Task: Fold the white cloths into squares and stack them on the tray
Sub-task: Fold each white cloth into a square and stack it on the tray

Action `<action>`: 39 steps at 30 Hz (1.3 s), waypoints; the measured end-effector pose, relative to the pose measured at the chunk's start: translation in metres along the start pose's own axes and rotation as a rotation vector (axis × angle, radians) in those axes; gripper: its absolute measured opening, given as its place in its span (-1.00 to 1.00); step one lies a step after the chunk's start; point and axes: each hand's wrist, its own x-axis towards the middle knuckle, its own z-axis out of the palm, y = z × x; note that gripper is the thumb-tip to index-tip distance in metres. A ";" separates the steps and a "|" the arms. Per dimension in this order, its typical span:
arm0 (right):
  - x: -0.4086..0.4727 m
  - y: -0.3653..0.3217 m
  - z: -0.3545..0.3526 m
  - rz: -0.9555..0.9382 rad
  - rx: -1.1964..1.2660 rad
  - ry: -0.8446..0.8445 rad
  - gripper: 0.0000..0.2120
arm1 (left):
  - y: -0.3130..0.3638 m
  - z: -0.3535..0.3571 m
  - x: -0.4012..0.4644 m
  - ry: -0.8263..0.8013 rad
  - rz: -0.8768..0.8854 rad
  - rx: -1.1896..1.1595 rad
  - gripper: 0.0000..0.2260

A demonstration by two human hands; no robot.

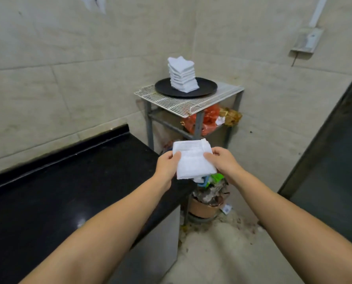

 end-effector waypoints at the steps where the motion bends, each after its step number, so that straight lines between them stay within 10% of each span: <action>1: 0.023 -0.007 -0.007 -0.030 0.011 0.010 -0.91 | 0.009 0.007 0.022 0.005 0.022 -0.004 -0.82; 16: 0.329 -0.131 -0.075 -0.313 -0.008 0.006 -0.87 | 0.153 0.075 0.307 0.112 0.264 0.021 -0.82; 28: 0.572 -0.216 -0.074 -0.459 0.012 -0.329 -0.83 | 0.251 0.099 0.485 0.598 0.325 0.101 -0.74; 39: 0.648 -0.186 -0.035 -0.418 -0.082 -0.471 -0.85 | 0.217 0.085 0.538 0.784 0.158 0.195 -0.65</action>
